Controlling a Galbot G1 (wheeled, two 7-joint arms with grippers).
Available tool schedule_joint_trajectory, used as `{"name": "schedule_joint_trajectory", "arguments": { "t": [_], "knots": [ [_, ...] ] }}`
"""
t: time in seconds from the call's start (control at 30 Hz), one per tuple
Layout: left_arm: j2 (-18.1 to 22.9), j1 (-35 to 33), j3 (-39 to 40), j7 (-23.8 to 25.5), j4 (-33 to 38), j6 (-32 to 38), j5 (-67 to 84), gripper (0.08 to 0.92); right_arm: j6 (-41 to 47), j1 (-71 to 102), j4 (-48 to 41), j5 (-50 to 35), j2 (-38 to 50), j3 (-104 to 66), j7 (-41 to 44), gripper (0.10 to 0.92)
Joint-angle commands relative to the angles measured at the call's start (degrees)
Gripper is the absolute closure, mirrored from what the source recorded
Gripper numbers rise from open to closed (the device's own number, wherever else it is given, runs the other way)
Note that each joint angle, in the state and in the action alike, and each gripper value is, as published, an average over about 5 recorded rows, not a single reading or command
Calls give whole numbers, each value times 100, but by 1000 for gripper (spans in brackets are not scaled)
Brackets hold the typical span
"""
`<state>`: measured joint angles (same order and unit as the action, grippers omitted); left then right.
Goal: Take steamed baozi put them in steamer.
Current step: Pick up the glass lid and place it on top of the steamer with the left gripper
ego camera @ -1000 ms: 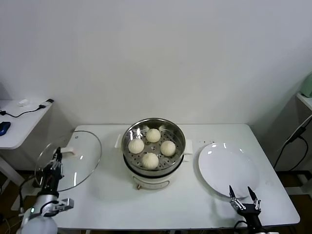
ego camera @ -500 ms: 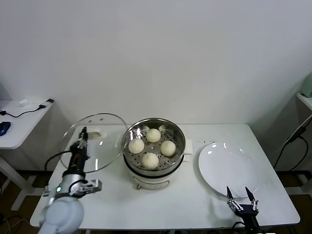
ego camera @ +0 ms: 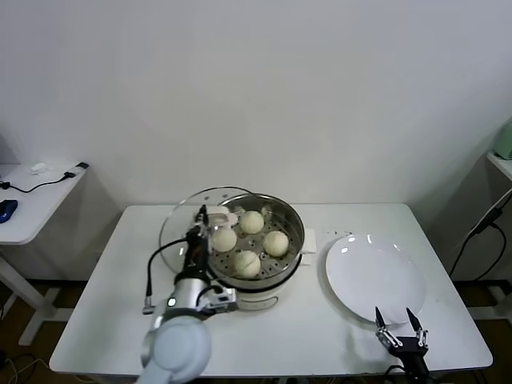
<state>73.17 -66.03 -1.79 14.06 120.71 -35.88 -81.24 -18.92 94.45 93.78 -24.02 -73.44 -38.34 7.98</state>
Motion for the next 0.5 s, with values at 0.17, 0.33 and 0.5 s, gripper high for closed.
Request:
{"name": "schedule_joint_trajectory", "arguments": {
  "t": [0.17, 0.33, 0.5],
  "knots": [
    [1211, 652, 1230, 344, -970, -361, -1073, 868, -64, 24, -26, 4, -11, -12, 0, 203],
    [1480, 785, 1197, 248, -1425, -360, -1142, 868, -97, 43, -29, -1, 13, -22, 5, 203],
    [1565, 898, 1058, 176, -1745, -386, -1152, 868, -125, 48, -35, -9, 43, -41, 7, 203]
  ]
}}
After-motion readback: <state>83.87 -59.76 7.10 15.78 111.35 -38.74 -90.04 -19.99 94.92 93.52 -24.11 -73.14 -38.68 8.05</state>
